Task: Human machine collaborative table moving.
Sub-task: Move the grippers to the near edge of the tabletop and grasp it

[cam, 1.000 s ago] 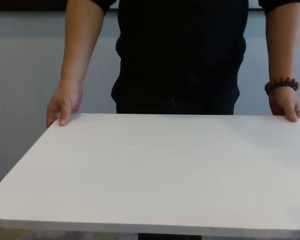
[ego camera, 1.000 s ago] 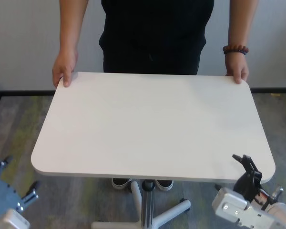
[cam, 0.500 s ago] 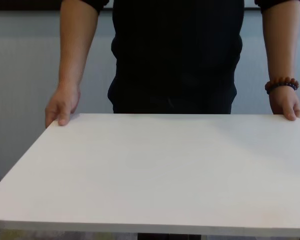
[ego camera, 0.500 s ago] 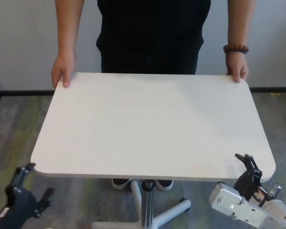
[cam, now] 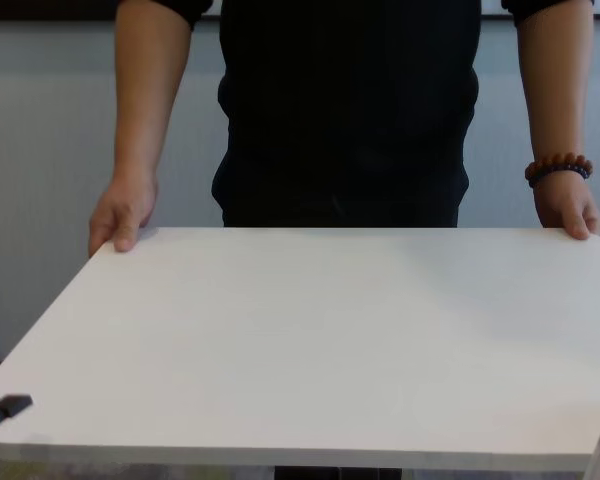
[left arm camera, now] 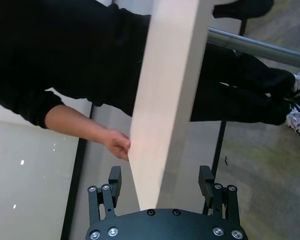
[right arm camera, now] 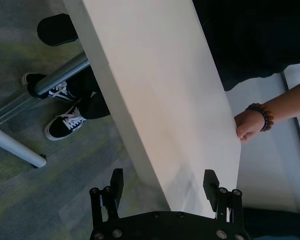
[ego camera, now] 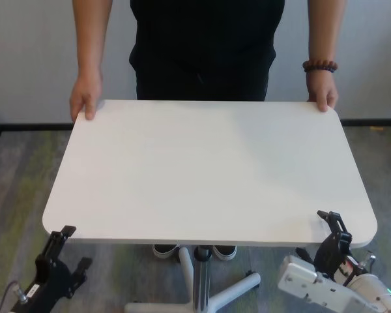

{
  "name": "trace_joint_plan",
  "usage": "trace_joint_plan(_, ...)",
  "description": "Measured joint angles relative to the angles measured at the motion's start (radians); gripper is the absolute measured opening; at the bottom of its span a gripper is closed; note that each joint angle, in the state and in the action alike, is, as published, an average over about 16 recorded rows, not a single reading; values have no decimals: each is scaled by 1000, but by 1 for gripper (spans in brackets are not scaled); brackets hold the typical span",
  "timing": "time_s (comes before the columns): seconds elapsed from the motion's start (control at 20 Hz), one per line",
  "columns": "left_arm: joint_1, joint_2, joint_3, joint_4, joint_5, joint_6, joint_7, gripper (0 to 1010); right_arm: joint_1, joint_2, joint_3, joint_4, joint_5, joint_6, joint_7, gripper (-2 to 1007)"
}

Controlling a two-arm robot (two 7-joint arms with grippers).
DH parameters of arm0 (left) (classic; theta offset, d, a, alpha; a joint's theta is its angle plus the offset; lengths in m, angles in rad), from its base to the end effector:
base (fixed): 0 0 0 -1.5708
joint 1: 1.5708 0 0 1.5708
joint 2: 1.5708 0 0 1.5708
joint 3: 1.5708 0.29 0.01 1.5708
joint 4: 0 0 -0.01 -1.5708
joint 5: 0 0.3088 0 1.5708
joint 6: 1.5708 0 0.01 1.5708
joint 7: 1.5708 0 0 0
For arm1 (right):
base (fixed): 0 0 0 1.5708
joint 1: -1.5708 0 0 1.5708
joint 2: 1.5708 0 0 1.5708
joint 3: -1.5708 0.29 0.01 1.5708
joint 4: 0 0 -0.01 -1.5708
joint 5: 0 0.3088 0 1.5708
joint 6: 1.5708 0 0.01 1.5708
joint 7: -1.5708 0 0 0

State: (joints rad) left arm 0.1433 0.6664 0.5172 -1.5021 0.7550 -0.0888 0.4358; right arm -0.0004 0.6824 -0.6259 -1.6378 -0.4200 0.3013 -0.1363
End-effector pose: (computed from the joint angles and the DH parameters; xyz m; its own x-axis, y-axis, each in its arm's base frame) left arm 0.2309 0.0709 -0.3899 0.1488 0.2316 0.9614 -0.9300 0.3632 0.0564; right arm 0.2668 -0.0289 -0.3392 0.3918 -0.3590 0.8471 0.9194 0.1881 -0.3455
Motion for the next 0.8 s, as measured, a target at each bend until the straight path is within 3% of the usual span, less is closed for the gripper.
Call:
trace_joint_plan(0.15,-23,-17,-3,34,3,-7,-14,1000,4,-12,-1,17,-15,0,-2,1001)
trace_joint_plan(0.25,-36,-27,-14,56,-21,-21,-31,1000,6,-18,-1,26,-23,-2,-1,1001)
trace_joint_plan(0.55,-65,-57,-69,112,-152,-93,-85,1000,9,-33,10,45,-28,-15,7,1001)
trace_joint_plan(0.8,-84,-85,-106,164,-237,-168,-90,1000,9,-43,24,53,-24,-29,15,1001)
